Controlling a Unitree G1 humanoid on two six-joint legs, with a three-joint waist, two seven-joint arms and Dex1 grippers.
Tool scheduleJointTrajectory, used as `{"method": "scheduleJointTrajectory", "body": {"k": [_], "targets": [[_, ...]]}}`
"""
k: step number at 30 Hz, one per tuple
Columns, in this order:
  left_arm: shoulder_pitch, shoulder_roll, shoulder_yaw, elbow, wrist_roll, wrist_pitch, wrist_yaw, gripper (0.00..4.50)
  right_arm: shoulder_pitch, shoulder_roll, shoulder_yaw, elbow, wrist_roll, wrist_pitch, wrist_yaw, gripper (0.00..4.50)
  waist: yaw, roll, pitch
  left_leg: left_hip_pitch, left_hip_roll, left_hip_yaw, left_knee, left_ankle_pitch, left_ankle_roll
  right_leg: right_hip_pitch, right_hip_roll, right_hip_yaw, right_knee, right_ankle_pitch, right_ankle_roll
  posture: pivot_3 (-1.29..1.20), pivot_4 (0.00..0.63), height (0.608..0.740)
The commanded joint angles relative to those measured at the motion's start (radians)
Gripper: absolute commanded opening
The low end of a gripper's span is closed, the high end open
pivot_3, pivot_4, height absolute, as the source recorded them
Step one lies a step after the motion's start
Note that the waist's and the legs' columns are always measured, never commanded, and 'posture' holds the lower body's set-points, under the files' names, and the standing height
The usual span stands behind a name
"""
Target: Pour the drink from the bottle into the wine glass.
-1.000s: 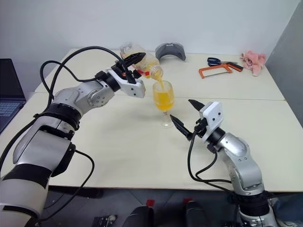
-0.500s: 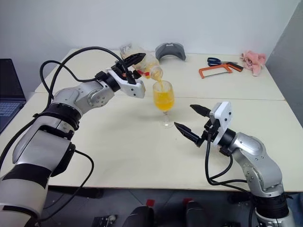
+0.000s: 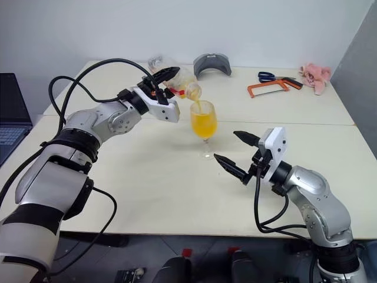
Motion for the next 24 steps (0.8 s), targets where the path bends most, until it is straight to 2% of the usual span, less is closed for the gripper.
{"method": "scheduleJointTrajectory", "body": {"k": [1,7,11,14,18,24], "targets": [[0.018,-0.019,0.068,-0.03,-0.107,-0.004,-0.061,1.71,-0.012,0.013,0.005,-0.033,-0.023,-0.033,-0.019,4.5,0.0,0.0,0.0,0.0,0.0,0.0,0.0,0.0,0.0,0.0,0.0,0.0,0.0,0.0,0.0,0.0,0.15,0.74],[0.083,-0.072,0.18,-0.062,-0.301,0.038,-0.23,1.71,-0.027,0.036,0.022,-0.025,-0.057,-0.053,-0.03,4.5,-0.001,0.0,0.0,0.0,0.0,0.0,0.0,0.001,-0.002,0.0,0.0,0.0,0.0,0.0,0.0,0.0,0.15,0.74],[0.152,-0.14,0.377,-0.153,-0.618,0.217,-0.468,1.7,-0.042,0.049,0.046,-0.034,-0.078,-0.046,-0.039,4.5,-0.002,0.0,0.0,0.0,0.001,0.0,0.001,0.002,-0.003,0.0,0.0,0.0,0.0,0.0,0.0,0.0,0.15,0.74],[0.24,-0.151,0.487,-0.293,-0.785,0.399,-0.58,1.69,-0.045,0.037,0.072,-0.059,-0.075,-0.017,-0.025,4.5,-0.011,0.0,0.0,0.0,0.006,0.0,0.001,0.002,-0.003,0.0,0.0,0.0,0.001,0.0,0.0,0.0,0.15,0.74],[0.371,-0.144,0.596,-0.466,-0.924,0.624,-0.626,1.69,-0.071,0.014,0.123,-0.079,-0.083,0.037,-0.019,4.5,-0.025,0.0,0.0,0.001,0.006,-0.003,0.001,0.002,-0.003,0.0,0.0,0.0,0.003,0.0,0.0,0.0,0.15,0.74],[0.543,-0.119,0.698,-0.629,-1.052,0.845,-0.677,1.69,-0.18,0.035,0.223,-0.037,-0.128,0.125,-0.043,4.5,-0.031,0.0,0.0,0.001,0.006,-0.008,0.003,0.002,-0.003,0.0,0.001,0.0,0.005,0.0,0.0,0.0,0.15,0.74]]}}
